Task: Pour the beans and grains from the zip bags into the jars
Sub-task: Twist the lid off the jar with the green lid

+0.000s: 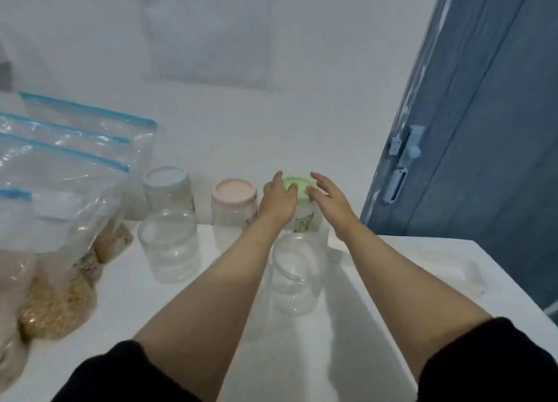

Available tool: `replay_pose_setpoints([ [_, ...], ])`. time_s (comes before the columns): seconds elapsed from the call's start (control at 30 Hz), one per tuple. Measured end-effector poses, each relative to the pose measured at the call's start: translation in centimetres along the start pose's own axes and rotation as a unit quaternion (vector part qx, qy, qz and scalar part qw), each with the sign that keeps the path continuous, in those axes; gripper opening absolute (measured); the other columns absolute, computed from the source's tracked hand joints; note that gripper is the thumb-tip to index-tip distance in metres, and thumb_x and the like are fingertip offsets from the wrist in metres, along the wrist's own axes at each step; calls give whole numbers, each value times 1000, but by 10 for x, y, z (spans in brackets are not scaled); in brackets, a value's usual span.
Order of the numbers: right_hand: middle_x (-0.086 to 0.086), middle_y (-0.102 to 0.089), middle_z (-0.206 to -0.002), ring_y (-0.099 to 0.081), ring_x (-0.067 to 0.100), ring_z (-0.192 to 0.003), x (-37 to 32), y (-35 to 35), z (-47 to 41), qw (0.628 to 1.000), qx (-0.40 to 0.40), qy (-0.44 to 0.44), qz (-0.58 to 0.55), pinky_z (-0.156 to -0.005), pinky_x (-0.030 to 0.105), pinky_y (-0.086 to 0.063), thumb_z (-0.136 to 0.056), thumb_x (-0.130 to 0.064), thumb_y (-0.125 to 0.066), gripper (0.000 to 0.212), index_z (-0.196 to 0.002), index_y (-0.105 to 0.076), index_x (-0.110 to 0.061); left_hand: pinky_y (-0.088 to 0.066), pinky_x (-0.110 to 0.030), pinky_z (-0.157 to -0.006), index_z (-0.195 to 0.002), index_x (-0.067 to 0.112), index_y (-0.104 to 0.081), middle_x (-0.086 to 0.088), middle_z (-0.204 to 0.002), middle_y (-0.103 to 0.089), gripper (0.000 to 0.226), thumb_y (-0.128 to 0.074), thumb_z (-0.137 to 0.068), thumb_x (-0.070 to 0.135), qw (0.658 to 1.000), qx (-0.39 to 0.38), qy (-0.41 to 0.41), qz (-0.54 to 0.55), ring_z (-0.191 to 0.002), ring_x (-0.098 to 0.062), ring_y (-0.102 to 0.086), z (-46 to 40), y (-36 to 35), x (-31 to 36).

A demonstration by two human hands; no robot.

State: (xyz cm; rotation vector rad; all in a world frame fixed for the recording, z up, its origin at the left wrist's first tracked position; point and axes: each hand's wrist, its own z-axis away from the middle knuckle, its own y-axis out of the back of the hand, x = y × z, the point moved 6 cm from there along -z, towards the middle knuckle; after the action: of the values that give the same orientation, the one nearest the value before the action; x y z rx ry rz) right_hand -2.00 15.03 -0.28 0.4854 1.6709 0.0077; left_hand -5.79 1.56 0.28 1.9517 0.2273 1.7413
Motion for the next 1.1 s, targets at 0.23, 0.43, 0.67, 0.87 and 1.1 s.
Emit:
replay_pose_setpoints([
  [0.23, -15, -59, -123, -60, 1, -107, 21, -17, -4, 991, 13, -35, -128, -79, 14, -49, -105, -35, -43, 35, -140, -46, -38, -37, -35, -102, -155, 29, -18, -11, -153, -37, 54, -33, -105, 41, 999, 25, 3, 37, -133, -30, -46, -13, -17, -14],
  [0.43, -21, -53, -130, -53, -7, -116, -6, -11, 0, 990, 89, 46, -103, -99, 20, -43, -108, -33, -36, 35, -142, -44, -35, -40, -27, -94, -153, 24, -26, -7, -142, -47, 55, -40, -104, 43, 989, 86, -108, 46, -117, -21, -56, -1, -4, 10],
  [0.67, -10, -50, -138, -48, 18, -128, -108, 3, 48, 958, 189, 195, -88, -110, 47, -40, -101, -39, -35, 42, -141, -43, -30, -42, -13, -89, -148, 25, -39, 3, -132, -56, 56, -46, -99, 51, 949, 156, -253, 108, -108, -7, -56, 55, 52, 78],
  [0.87, -21, -46, -138, -42, 15, -133, -181, -21, 131, 953, 207, 203, -87, -112, 46, -37, -98, -50, -31, 40, -137, -39, -46, -40, -14, -100, -147, 33, -37, 12, -137, -48, 69, -35, -88, 69, 929, 159, -309, 124, -124, -5, -49, 137, 116, 104],
  [1.1, -23, -51, -125, -49, -1, -119, -188, -86, 241, 977, 121, 102, -140, -103, 31, -42, -106, -50, -29, 33, -137, -39, -49, -41, -19, -103, -142, 39, -35, 8, -135, -47, 71, -35, -82, 76, 945, 123, -261, 154, -123, -3, -49, 237, 159, 50],
])
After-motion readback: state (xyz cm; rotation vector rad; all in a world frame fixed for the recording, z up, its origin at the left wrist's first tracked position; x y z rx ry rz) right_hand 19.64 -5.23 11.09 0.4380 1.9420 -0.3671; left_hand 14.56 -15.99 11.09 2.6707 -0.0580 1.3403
